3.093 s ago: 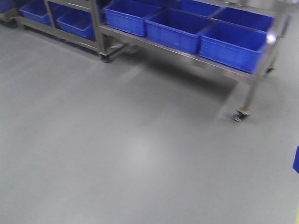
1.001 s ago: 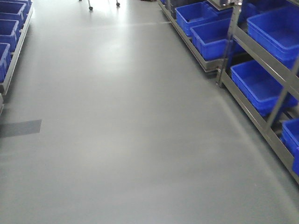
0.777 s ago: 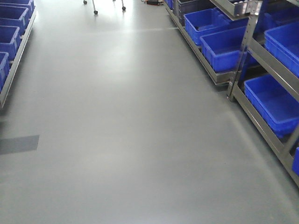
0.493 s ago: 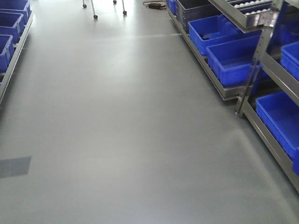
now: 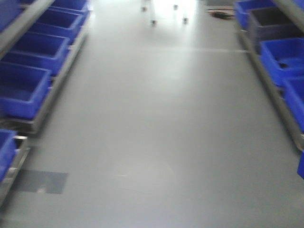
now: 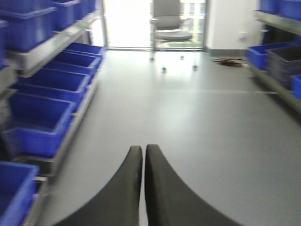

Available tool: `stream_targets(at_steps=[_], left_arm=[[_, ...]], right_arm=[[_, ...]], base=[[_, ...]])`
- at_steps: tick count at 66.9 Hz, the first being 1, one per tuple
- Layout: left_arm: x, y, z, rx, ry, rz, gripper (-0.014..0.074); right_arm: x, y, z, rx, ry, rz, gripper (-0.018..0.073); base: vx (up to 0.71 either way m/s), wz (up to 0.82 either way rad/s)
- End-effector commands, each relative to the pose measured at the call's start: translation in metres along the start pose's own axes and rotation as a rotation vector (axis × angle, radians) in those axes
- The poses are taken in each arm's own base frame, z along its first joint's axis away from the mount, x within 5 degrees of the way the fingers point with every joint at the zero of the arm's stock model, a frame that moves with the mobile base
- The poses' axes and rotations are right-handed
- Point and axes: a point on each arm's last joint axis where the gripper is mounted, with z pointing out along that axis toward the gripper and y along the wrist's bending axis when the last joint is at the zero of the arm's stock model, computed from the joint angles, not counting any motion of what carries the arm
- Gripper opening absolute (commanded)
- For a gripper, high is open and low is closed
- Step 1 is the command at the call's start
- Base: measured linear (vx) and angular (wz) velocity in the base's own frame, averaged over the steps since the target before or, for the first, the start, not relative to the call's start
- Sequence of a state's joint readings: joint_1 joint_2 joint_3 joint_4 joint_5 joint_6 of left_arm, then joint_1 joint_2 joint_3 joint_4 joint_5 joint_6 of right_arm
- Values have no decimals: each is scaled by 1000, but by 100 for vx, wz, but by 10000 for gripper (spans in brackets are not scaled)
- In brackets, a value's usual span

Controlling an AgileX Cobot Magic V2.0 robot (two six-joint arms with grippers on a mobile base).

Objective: Pour parts from conveyor to right shelf
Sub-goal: 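Drive down the aisle and turn toward the shelf of blue bins, then stop in front of the empty blue bin on the shelf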

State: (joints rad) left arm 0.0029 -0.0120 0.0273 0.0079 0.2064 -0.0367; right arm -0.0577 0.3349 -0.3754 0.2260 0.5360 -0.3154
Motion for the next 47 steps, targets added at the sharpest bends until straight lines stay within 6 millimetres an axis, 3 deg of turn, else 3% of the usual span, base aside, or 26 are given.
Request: stream_targets(at_steps=[1, 47], left_arm=[[-14, -1, -3, 11, -110, -16, -6], [-14, -1, -3, 11, -110, -16, -6]], right_arm=[[-14, -3, -3, 24, -86, -2, -5], [-14, -3, -3, 25, -86, -4, -5]], base=[[49, 95], [40, 114]])
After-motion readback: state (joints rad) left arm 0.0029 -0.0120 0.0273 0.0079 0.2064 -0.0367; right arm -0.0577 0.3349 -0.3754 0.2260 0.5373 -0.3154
